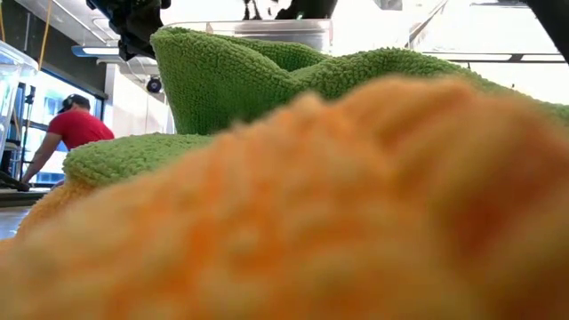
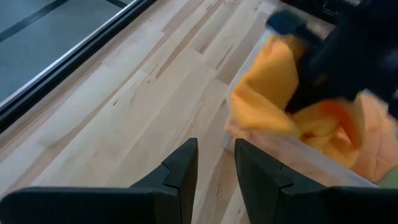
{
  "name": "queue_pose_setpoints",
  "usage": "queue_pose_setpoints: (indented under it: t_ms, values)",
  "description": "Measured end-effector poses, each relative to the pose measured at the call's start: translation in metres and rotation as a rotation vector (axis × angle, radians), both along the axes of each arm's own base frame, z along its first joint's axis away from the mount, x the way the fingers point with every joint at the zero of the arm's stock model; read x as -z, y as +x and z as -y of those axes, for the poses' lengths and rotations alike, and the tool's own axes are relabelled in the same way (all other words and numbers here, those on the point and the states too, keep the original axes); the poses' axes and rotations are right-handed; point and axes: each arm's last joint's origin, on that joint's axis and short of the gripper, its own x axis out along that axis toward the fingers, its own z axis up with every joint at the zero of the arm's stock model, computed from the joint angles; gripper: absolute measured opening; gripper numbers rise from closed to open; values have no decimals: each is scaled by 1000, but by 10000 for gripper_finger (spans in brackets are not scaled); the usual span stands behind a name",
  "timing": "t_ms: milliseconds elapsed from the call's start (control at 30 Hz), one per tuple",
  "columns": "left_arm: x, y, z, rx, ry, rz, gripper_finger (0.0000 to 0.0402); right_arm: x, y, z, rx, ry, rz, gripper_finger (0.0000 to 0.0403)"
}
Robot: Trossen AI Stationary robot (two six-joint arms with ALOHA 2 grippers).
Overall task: Sort microfiber towel by color & place in baskets
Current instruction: Put the yellow microfiber towel into the right transparent bin
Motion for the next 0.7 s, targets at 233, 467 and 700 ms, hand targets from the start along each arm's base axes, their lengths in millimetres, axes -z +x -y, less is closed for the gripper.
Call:
queue_pose_setpoints:
  t_ms: [233,467,700]
  values:
    - [2,-2,0,0,-4,-25,94,28,20,-6,45,92,-110,0]
    - [4,-4,1,0,-10,-63,94,36,23,-13,215,137,-114,0]
    - [4,-4,1,5,-4,-66,94,39,21,-12,339,136,-119,0]
